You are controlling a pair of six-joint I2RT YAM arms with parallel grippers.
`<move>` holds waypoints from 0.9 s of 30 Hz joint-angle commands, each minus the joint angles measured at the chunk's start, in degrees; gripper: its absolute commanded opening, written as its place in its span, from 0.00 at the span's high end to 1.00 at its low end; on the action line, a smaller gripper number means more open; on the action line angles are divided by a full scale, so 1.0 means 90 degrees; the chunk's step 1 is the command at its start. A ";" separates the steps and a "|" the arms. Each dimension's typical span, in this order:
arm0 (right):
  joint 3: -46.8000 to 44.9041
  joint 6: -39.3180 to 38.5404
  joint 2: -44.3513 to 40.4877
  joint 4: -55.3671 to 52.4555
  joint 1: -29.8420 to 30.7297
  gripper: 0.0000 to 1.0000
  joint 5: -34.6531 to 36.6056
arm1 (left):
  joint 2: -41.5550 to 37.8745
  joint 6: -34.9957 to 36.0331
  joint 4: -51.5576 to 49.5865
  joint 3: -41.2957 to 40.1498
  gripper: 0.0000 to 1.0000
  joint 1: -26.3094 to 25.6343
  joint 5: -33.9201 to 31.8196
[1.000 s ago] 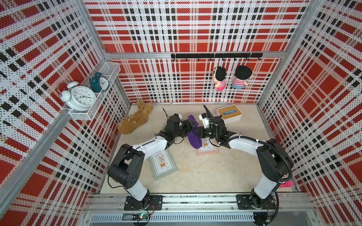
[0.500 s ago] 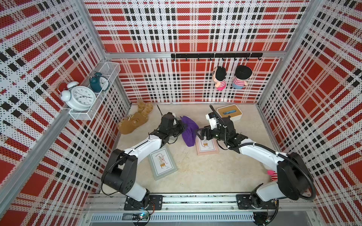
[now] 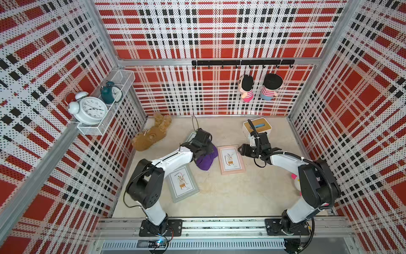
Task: Wipe the picture frame with a cloth
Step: Wipe the dirt from the picture frame.
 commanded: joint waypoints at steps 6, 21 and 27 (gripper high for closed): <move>0.0365 0.0147 0.0604 -0.0385 -0.0081 0.68 -0.0135 | 0.1096 -0.0028 -0.0235 0.0846 1.00 -0.0488 -0.0226; 0.0488 0.0330 0.0995 -0.0703 -0.0088 0.78 0.0065 | 0.2361 0.0253 -0.0196 0.2135 1.00 -0.0341 -0.0246; 0.0509 0.0388 0.1029 -0.0788 -0.0089 0.79 0.0204 | 0.2971 0.0593 -0.0544 0.2870 1.00 -0.0330 -0.0229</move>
